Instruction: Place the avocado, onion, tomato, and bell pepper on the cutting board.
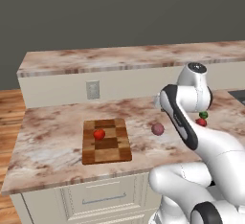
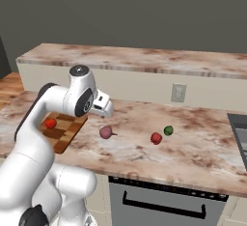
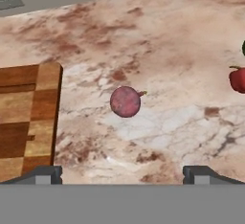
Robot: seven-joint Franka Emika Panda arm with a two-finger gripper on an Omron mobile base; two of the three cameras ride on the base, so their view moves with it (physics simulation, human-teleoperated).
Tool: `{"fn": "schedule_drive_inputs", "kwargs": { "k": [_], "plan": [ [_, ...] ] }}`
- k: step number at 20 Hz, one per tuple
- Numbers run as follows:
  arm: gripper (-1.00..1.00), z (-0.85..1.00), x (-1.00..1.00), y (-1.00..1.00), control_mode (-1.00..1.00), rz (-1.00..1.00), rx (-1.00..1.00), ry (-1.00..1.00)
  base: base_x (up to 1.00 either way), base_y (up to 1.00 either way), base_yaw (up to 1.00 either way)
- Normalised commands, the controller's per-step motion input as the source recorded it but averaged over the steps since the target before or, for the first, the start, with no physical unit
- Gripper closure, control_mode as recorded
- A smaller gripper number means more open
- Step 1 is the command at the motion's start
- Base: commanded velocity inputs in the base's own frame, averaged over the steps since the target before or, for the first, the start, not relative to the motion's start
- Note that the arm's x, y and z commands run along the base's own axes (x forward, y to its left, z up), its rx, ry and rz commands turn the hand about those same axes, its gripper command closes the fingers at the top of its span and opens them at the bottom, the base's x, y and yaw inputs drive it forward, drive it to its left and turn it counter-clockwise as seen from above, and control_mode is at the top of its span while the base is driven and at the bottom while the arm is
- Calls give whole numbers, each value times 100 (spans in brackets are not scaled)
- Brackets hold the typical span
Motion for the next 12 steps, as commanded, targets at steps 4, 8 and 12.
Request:
{"fn": "schedule_drive_inputs", "kwargs": {
  "k": [4, 8, 12],
  "plan": [
    [-100, -14, 25, -7, -100, 0, 0, 5, 0, 0, 0],
    [-100, -14, 20, 0, -100, 0, 0, 6, 0, 0, 0],
    [-100, -8, 18, 0, -100, 0, 0, 10, 0, 0, 0]
  ]
}}
